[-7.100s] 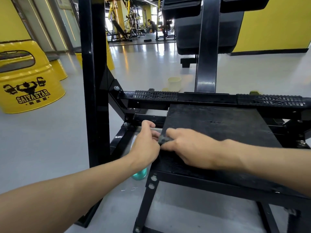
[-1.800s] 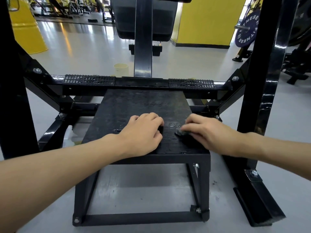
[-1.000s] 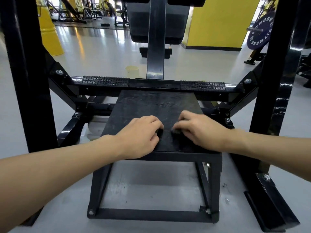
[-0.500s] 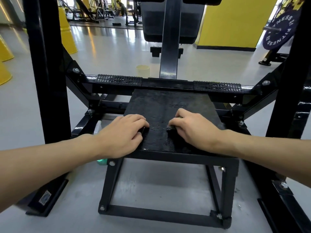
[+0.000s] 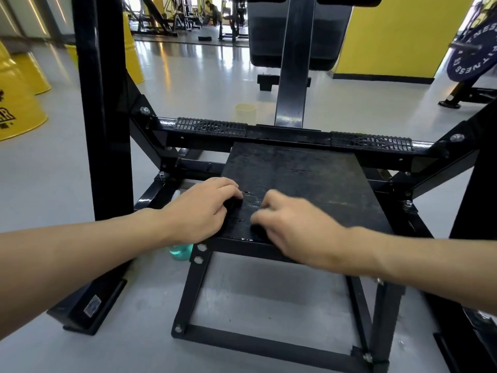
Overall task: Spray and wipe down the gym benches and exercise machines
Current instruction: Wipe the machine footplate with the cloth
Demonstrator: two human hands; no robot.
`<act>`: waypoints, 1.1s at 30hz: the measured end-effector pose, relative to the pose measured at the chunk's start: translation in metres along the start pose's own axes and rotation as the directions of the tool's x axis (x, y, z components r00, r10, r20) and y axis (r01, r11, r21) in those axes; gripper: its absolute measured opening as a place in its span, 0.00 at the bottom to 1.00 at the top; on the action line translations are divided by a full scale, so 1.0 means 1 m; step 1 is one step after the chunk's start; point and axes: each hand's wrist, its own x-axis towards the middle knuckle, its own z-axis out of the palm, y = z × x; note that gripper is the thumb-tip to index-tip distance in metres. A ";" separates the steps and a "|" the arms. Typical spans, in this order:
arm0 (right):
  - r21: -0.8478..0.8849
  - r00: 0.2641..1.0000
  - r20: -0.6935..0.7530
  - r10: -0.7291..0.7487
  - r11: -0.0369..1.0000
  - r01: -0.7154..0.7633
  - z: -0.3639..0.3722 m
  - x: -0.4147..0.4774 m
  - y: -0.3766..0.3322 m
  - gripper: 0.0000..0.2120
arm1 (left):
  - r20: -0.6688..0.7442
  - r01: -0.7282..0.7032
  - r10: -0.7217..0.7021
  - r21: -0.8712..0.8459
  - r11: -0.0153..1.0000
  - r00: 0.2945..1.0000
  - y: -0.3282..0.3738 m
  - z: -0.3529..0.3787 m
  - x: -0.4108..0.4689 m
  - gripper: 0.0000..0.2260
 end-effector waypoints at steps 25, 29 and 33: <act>0.131 0.979 0.024 -0.202 0.972 0.197 0.009 0.054 -0.024 0.14 | -0.163 0.249 -0.321 -0.354 0.902 0.933 -0.018 0.005 0.008 0.17; 0.206 0.941 0.067 -0.332 0.927 0.313 0.005 0.057 -0.025 0.13 | -0.168 0.265 -0.396 -0.508 0.819 0.903 -0.029 -0.003 0.025 0.20; 0.246 0.998 -0.066 -0.004 0.969 0.020 0.012 0.094 0.039 0.13 | -0.098 0.319 -0.483 -0.635 0.704 0.870 -0.035 -0.005 0.037 0.19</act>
